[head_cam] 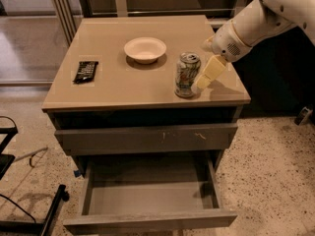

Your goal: Place 7up can into middle drawer

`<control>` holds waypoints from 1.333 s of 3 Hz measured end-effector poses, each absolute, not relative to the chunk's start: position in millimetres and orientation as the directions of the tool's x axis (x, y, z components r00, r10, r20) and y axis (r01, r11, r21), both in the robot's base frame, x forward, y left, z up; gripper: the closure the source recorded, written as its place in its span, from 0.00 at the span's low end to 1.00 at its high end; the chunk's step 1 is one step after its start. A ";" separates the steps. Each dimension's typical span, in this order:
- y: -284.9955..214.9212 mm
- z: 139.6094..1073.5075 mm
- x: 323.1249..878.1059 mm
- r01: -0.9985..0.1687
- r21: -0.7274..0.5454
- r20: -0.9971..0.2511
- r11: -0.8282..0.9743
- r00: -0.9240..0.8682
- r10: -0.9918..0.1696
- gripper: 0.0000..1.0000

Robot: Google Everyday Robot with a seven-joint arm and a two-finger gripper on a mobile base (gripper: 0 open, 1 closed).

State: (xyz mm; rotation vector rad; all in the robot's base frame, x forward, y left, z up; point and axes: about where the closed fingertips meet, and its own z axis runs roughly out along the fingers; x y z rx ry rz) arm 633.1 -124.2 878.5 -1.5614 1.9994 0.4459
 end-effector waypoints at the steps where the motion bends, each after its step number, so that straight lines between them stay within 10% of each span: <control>1: -112.0 874.8 637.9 -0.966 -0.077 -0.622 0.247 -0.148 -0.769 0.00; 3: -93.4 873.7 647.9 -0.974 -0.085 -0.627 0.211 -0.113 -0.771 0.03; 4: -93.4 873.7 647.9 -0.974 -0.085 -0.627 0.211 -0.113 -0.771 0.26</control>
Offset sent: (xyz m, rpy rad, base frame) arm 0.0190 0.0333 0.0027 0.0222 -0.0308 0.0699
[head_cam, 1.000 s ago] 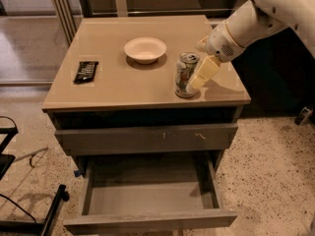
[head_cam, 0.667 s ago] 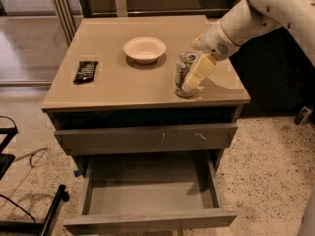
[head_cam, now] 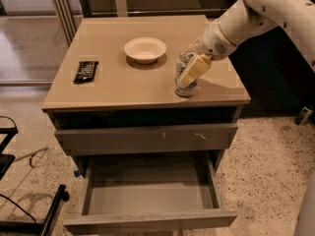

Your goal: Place 7up can into middle drawer

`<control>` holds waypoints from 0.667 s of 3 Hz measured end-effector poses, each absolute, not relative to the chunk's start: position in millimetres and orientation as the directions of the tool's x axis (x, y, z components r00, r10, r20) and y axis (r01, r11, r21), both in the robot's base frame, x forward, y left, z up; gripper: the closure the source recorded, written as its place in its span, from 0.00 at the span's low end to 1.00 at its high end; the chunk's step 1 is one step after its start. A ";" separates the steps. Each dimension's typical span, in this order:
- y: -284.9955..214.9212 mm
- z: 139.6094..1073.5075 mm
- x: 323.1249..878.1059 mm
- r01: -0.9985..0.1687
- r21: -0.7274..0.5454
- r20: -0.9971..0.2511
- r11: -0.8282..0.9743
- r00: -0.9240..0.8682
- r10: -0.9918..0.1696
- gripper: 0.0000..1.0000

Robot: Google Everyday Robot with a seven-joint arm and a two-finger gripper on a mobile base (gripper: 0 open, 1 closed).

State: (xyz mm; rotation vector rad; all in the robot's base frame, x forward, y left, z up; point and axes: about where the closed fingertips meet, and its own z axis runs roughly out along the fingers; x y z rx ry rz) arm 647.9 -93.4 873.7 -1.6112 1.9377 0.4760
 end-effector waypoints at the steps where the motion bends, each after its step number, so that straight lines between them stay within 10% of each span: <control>1: -93.4 873.7 647.9 -0.974 -0.085 -0.627 0.211 -0.113 -0.771 0.50; 2: -93.3 873.7 647.9 -0.974 -0.085 -0.627 0.211 -0.113 -0.771 0.72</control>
Offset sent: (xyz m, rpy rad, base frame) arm 0.0000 0.0000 0.0000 0.0000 0.0000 0.0000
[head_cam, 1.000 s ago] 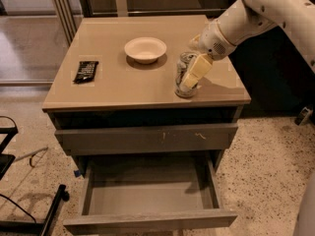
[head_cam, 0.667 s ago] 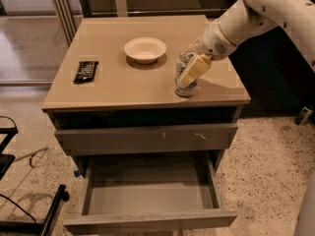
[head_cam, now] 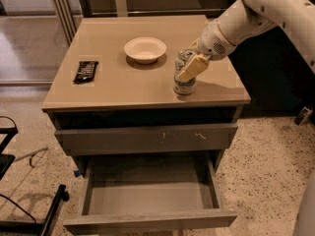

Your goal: Place 7up can into middle drawer

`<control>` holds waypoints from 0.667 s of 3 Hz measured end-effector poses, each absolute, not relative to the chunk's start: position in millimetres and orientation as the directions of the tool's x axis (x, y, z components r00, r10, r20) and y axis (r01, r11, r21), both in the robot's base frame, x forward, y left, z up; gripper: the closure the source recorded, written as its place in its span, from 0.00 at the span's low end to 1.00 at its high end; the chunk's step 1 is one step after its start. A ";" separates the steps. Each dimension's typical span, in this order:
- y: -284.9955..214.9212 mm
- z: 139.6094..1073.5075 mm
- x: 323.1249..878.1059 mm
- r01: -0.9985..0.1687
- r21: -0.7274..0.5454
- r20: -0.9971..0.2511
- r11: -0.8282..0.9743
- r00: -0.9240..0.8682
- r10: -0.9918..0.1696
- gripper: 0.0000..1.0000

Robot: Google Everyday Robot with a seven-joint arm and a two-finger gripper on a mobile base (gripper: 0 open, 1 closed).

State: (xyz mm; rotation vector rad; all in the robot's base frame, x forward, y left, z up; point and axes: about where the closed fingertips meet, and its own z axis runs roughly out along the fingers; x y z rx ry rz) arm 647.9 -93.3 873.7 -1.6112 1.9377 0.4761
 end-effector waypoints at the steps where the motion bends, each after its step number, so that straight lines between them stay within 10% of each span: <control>1: -93.3 873.6 647.9 -0.974 -0.085 -0.627 0.211 -0.113 -0.771 0.96; 2: -93.0 884.0 636.5 -0.974 -0.079 -0.636 0.211 -0.114 -0.763 1.00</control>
Offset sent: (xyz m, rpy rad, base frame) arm -0.0188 -0.0034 0.0213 0.0210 0.0081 -0.0069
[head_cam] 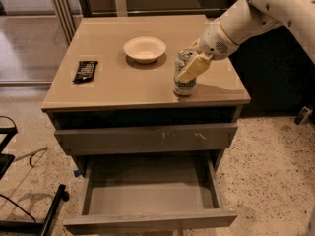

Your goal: Place 7up can into middle drawer

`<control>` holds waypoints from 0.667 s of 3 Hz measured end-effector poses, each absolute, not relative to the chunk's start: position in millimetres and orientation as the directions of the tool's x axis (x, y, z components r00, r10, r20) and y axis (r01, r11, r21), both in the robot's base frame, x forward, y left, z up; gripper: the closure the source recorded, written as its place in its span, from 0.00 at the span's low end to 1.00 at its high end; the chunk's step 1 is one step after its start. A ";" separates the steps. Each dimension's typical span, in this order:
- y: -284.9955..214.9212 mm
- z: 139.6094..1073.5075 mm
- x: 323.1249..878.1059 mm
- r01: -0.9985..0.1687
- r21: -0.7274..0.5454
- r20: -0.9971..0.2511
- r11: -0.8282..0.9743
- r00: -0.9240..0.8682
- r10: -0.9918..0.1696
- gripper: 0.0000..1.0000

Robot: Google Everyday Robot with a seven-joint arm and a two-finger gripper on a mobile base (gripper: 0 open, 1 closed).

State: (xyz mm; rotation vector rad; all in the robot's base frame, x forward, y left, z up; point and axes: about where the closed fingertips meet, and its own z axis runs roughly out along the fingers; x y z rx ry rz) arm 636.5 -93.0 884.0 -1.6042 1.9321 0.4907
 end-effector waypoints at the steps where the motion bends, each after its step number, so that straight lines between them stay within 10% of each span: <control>1: -94.9 905.6 605.9 -0.973 -0.088 -0.647 0.213 -0.107 -0.755 1.00; 2: -99.3 932.0 561.2 -0.970 -0.105 -0.640 0.221 -0.104 -0.761 1.00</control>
Offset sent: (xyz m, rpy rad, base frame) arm -0.1316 -0.0154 0.0837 -0.0153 -0.0493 -0.0275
